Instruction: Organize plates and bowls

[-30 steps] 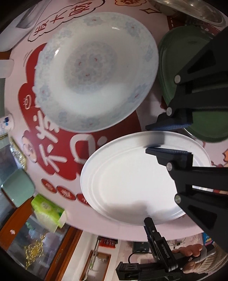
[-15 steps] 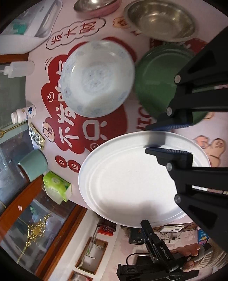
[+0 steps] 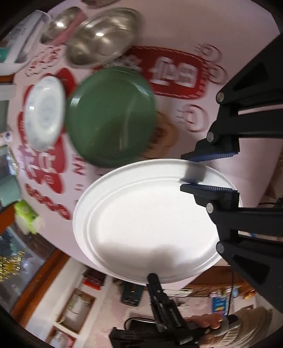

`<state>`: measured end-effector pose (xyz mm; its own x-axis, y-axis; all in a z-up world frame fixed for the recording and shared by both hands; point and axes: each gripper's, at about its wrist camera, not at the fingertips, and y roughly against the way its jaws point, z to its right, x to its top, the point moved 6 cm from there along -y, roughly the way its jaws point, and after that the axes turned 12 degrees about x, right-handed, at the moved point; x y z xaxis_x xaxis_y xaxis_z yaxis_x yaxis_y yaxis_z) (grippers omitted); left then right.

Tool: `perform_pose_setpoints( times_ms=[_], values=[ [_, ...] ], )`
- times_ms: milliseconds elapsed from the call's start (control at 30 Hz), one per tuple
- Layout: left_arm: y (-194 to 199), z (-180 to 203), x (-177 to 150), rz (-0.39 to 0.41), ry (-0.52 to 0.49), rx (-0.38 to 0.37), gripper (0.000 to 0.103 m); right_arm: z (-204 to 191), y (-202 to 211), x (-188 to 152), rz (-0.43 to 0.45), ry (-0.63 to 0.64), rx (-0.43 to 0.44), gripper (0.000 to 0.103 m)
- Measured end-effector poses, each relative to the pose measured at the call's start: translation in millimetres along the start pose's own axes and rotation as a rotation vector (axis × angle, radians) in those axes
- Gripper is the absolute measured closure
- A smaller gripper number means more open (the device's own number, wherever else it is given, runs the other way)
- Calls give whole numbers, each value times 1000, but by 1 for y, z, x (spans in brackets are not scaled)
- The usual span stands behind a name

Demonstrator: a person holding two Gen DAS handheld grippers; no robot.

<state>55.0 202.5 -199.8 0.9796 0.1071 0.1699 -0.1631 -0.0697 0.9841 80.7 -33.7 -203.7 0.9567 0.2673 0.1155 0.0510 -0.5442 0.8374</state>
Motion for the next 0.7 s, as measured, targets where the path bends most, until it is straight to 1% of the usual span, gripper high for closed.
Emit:
perform_pose_setpoints(
  times_ms=[100,233,333,433,600,700],
  values=[
    [-22,-9,-31,-49,44,13,83,2,-19,-21,-35,3,20,83],
    [-47,-20,-51,-92,89,50,82,0,-43,-33,-74,5,26,83],
    [-59,-30,-55,-105,118,67,81,-6,-57,-34,-84,24,6,83],
    [-63,-43,-57,-96,139,86,81,-10,-65,-30,-81,18,15,83],
    [-68,-53,-58,-101,162,88,80,-10,-75,-21,-77,12,-5,82],
    [-74,-56,-58,-105,159,91,80,-10,-77,-21,-77,7,-17,80]
  ],
)
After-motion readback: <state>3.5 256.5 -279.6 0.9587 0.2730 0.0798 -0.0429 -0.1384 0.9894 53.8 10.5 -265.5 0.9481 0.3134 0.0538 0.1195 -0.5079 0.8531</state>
